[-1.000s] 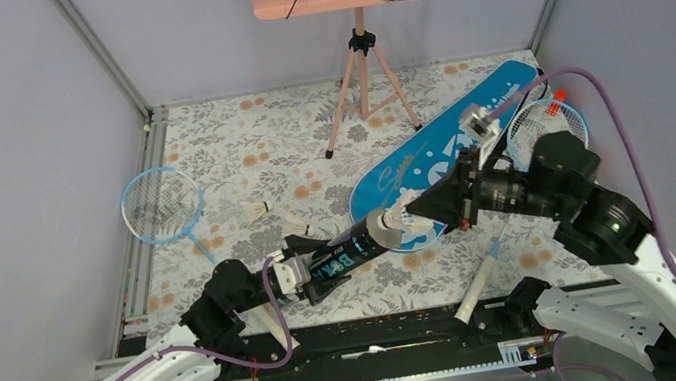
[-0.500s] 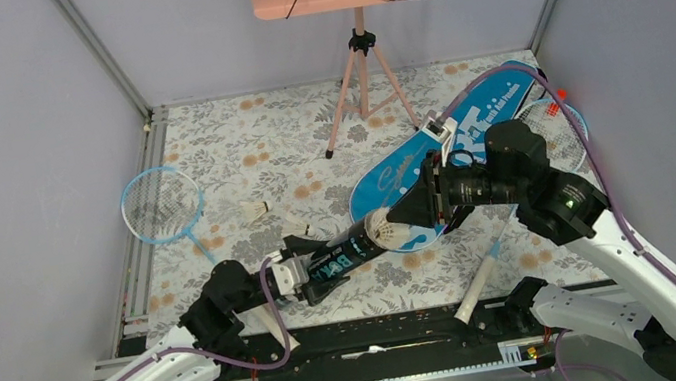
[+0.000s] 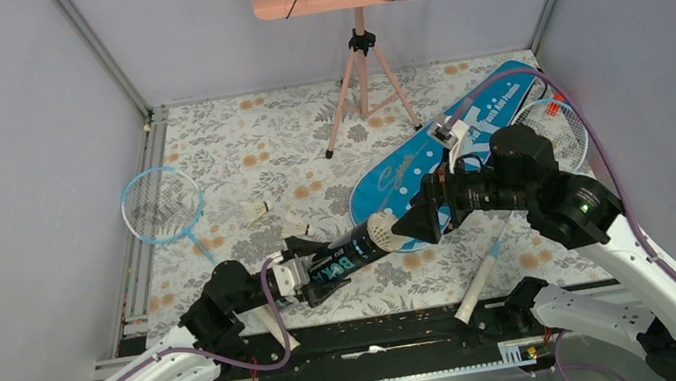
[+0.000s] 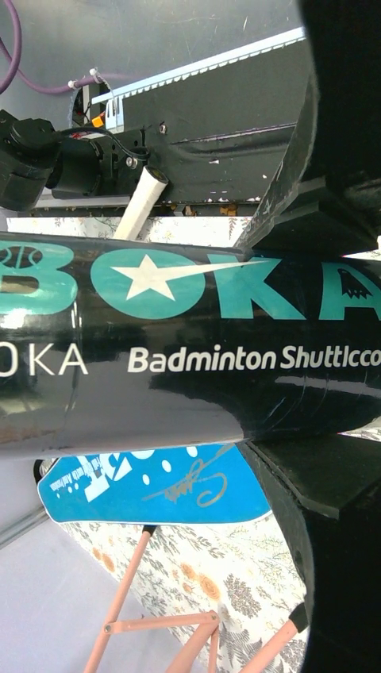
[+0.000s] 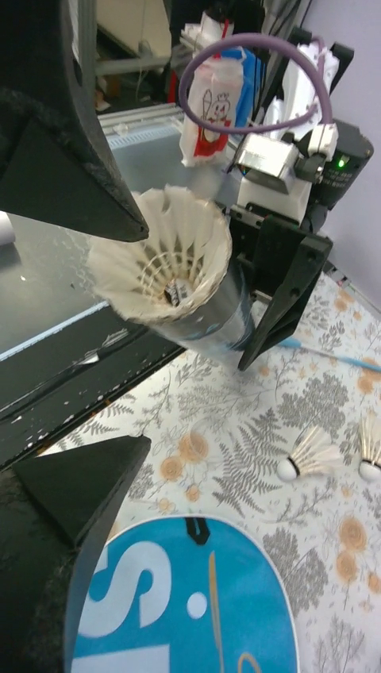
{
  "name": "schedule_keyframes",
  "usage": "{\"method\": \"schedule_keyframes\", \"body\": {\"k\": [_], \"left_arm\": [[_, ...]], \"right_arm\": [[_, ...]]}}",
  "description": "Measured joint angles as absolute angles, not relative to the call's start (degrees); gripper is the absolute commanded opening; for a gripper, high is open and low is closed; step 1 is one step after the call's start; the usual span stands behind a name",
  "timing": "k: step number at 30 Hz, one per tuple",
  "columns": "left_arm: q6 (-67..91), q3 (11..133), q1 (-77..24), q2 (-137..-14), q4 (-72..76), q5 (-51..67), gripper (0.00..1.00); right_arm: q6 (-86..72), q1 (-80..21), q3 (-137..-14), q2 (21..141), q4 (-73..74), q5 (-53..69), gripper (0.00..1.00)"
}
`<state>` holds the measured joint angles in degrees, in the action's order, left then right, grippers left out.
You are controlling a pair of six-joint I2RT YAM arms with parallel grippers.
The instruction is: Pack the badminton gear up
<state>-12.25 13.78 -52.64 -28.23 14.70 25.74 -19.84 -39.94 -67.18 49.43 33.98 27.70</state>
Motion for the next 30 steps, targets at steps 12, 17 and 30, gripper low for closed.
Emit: {"method": "schedule_keyframes", "body": {"k": [12, 17, 30], "left_arm": [[-12.23, 13.78, -52.66, -28.62, 15.33, 26.59, 0.04], [-11.84, 13.78, -52.62, -28.71, 15.29, 26.06, 0.04], [-11.6, 13.76, -52.16, -29.23, 14.98, 23.99, 0.04]], "right_arm": [[-17.76, -39.94, -67.0, 50.24, 37.04, 23.68, 1.0], [-16.21, -40.18, -67.0, 58.65, 37.19, 23.66, 1.0], [-12.27, -45.52, -68.73, 65.34, 34.39, 21.54, 1.0]]}}
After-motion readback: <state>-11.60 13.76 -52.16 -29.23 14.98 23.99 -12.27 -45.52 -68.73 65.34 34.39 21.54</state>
